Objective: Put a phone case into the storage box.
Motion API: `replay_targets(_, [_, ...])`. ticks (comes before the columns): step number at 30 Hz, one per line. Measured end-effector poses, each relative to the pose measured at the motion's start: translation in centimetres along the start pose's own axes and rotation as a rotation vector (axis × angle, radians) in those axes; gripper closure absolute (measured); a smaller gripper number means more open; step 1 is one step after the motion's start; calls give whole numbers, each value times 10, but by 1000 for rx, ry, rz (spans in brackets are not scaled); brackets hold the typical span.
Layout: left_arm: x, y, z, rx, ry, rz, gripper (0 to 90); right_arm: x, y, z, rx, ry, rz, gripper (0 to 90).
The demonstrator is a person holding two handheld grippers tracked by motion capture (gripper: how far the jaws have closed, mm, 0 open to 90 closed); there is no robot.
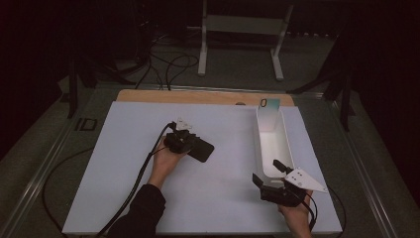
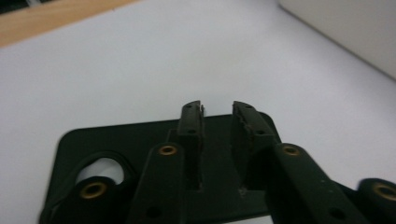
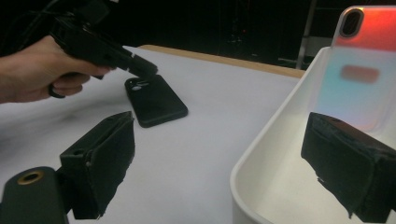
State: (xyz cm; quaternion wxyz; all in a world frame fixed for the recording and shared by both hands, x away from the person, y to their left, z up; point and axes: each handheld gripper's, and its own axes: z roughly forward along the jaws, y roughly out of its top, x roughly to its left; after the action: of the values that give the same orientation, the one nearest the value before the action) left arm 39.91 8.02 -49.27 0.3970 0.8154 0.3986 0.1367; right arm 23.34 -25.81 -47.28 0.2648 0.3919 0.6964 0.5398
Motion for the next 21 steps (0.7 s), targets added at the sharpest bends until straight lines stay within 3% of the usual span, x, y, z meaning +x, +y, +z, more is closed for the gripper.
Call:
replay_targets(4, [0, -1, 11, 4, -6, -23, 895, 1, 0, 0, 0, 1, 3, 97])
replay_targets(11, [-10, 3, 35, 54, -7, -21, 899, 0, 0, 0, -4, 4, 4, 98])
replay_targets(21, [-15, 15, 53, 104, 4, -16, 898, -1, 0, -1, -9, 5, 10, 98])
